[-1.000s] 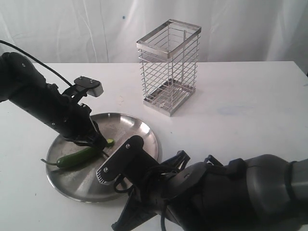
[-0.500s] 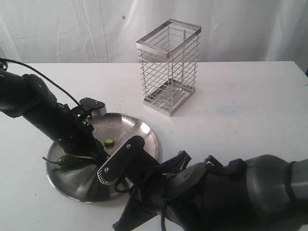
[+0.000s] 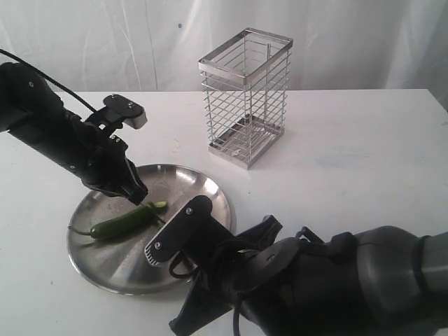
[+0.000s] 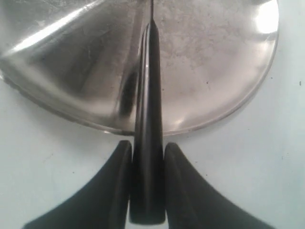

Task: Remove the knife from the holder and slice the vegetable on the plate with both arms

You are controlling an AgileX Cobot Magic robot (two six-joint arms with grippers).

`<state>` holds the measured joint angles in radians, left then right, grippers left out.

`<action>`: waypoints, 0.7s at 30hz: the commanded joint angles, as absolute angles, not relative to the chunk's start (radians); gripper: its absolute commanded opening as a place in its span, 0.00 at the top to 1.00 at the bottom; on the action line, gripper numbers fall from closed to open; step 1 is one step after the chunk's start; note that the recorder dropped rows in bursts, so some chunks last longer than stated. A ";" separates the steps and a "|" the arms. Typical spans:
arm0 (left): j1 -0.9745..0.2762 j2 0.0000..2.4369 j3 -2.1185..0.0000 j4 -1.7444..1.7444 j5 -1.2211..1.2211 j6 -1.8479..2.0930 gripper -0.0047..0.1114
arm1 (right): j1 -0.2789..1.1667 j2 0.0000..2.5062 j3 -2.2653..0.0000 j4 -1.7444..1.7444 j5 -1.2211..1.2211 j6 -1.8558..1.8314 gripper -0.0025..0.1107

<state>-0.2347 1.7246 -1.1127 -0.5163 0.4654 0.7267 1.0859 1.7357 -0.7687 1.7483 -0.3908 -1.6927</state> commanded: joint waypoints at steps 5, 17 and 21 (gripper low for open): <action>-0.241 1.717 -1.080 -0.482 0.457 0.673 0.96 | 1.086 1.733 -0.767 1.744 -0.432 -1.702 0.98; -0.241 1.723 -1.056 -0.491 0.413 0.673 0.96 | 1.081 1.747 -0.823 1.744 -0.345 -1.705 0.98; -0.241 1.723 -1.056 -0.491 0.421 0.671 0.96 | 1.076 1.777 -0.874 1.744 -0.344 -1.720 0.98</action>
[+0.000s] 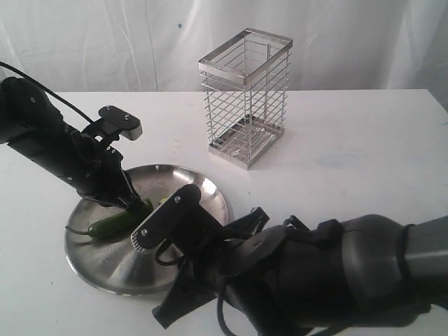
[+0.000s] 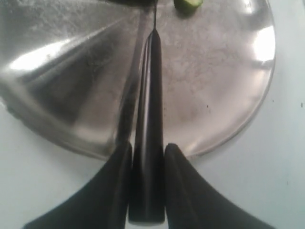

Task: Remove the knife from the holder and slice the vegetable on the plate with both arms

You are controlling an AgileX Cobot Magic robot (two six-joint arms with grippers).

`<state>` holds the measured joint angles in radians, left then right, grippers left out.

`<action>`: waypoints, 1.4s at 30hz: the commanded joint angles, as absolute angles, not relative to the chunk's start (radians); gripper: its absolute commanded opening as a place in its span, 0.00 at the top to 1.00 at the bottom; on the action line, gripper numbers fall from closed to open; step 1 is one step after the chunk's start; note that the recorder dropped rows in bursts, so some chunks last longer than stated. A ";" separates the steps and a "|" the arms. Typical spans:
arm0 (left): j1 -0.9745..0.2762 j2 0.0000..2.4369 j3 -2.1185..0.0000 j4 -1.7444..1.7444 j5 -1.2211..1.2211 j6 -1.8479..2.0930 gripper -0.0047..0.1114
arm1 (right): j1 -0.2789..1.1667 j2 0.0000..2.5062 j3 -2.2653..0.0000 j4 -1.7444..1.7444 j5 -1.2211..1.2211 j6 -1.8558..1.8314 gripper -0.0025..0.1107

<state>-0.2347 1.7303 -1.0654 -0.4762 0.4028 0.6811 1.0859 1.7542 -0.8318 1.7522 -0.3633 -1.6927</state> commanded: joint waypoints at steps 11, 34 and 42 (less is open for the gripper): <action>-0.241 1.723 -1.056 -0.491 0.409 0.670 0.96 | 1.076 1.850 -0.911 1.744 -0.344 -1.735 0.98; -0.241 1.802 -1.056 -0.465 0.356 0.669 0.96 | 1.076 1.853 -0.920 1.744 -0.358 -1.749 0.98; -0.241 1.803 -1.096 -0.510 0.378 0.669 0.96 | 1.076 1.853 -0.920 1.744 -0.360 -1.751 0.98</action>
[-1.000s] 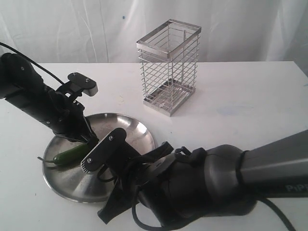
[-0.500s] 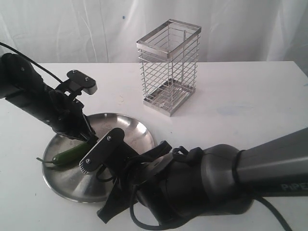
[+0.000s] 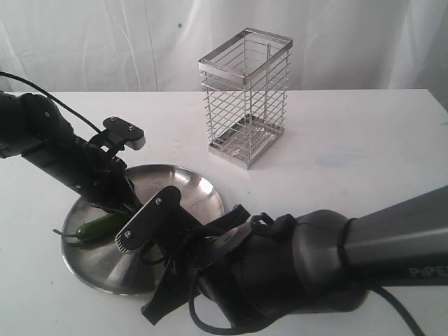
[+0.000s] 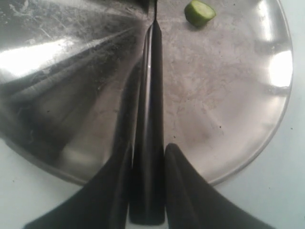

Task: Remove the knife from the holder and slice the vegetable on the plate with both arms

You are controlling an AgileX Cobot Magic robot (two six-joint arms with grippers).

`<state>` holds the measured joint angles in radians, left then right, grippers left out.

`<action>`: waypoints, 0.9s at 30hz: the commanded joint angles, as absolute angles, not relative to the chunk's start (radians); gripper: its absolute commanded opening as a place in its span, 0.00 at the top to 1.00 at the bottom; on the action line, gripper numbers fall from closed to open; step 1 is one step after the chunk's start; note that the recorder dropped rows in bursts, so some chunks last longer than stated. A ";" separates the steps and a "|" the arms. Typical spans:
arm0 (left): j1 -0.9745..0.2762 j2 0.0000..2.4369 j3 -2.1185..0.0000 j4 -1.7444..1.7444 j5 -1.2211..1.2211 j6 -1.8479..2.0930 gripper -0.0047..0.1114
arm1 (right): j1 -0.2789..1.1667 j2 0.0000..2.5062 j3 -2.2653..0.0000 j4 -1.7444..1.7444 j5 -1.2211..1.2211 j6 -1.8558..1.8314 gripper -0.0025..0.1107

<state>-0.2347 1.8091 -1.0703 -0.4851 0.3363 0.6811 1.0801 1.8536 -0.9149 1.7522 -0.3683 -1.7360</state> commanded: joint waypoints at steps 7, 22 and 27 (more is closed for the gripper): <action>-0.241 1.812 -1.111 -0.515 0.419 0.671 0.96 | 1.076 1.853 -0.920 1.744 -0.362 -1.754 0.98; -0.241 1.716 -1.119 -0.485 0.391 0.686 0.96 | 1.076 1.853 -0.918 1.744 -0.431 -1.777 0.98; -0.200 1.645 -1.119 -0.478 0.421 0.661 0.96 | 1.076 1.853 -0.918 1.744 -0.498 -1.776 0.98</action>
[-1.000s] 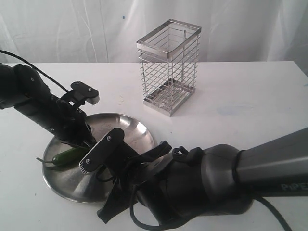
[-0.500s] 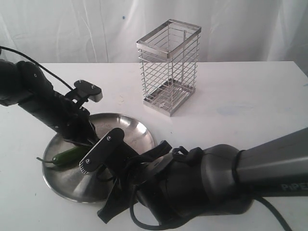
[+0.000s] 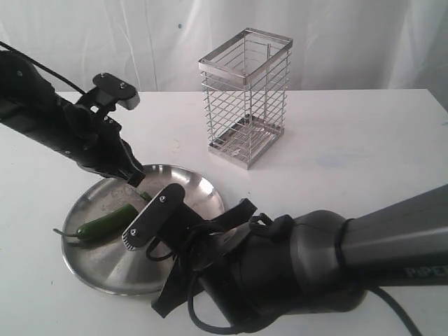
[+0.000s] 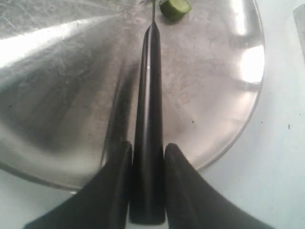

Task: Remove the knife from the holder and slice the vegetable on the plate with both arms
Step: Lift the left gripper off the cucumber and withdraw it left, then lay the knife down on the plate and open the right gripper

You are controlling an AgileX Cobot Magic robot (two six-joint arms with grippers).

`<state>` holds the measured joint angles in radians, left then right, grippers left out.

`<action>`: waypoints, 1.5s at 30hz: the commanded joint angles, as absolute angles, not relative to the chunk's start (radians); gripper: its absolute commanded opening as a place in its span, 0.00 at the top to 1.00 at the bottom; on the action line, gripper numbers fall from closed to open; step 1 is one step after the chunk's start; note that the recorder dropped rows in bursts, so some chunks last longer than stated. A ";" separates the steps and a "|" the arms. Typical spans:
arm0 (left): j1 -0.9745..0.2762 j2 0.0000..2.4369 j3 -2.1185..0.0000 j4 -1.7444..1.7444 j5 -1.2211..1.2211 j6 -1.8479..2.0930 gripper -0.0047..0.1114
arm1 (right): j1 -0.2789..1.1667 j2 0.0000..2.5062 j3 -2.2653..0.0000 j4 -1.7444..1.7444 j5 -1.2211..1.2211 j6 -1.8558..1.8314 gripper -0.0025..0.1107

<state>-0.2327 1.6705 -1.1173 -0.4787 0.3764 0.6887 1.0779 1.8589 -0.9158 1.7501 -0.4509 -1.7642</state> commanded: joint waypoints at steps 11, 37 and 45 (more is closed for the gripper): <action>-0.159 1.529 -1.103 -0.466 0.484 0.568 0.96 | 1.076 1.793 -0.897 1.744 -0.389 -1.672 0.98; -0.139 0.871 -0.625 -0.622 0.377 0.495 0.71 | 1.078 1.763 -0.906 1.744 -0.382 -1.614 0.49; -0.139 0.582 -0.625 -0.622 0.455 0.522 0.83 | 1.137 1.525 -0.775 1.733 -0.461 -1.596 0.56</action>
<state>-0.1403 0.6925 -0.6335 -0.6088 0.4038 0.5094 1.1130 1.6089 -0.8422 1.7450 -0.4376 -1.6145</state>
